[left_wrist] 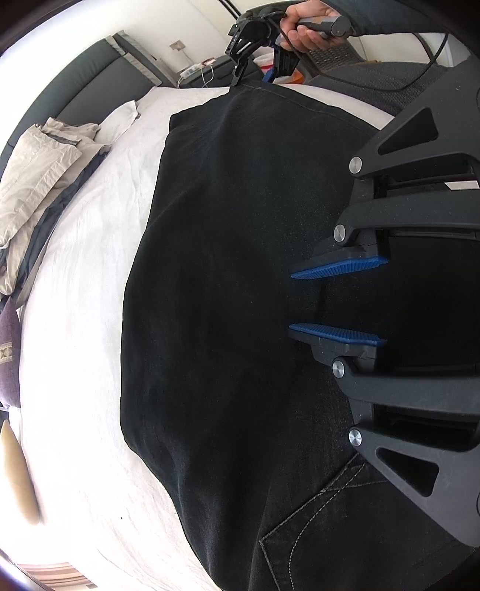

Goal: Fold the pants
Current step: 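Grasp the stacked hem edges of the jeans with the right gripper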

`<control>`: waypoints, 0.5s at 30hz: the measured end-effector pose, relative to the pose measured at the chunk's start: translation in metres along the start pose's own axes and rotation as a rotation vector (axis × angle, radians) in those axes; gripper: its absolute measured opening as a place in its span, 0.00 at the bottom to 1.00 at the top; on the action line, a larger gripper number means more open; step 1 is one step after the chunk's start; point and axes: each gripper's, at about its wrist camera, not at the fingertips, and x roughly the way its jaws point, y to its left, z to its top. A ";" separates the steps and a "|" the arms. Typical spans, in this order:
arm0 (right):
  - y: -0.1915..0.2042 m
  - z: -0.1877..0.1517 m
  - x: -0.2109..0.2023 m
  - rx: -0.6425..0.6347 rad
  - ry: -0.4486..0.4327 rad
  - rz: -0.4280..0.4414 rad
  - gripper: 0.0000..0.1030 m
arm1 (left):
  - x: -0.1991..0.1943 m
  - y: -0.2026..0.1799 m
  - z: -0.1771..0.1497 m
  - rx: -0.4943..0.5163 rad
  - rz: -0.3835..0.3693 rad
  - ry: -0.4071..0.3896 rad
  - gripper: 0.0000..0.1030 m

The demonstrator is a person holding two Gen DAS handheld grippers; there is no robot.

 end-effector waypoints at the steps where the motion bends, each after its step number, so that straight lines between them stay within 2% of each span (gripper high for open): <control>1: 0.000 -0.002 0.001 0.004 0.000 0.005 0.46 | 0.000 0.000 0.000 -0.001 0.000 -0.001 0.23; 5: -0.003 -0.004 0.004 0.041 0.021 0.059 0.37 | 0.001 0.000 -0.001 -0.001 0.003 -0.003 0.23; 8: -0.006 -0.003 0.006 0.055 0.022 0.071 0.35 | 0.002 -0.001 -0.001 0.000 0.006 -0.003 0.23; 15: -0.006 -0.003 0.006 0.059 0.012 0.096 0.19 | 0.001 -0.001 -0.001 -0.002 0.003 -0.005 0.23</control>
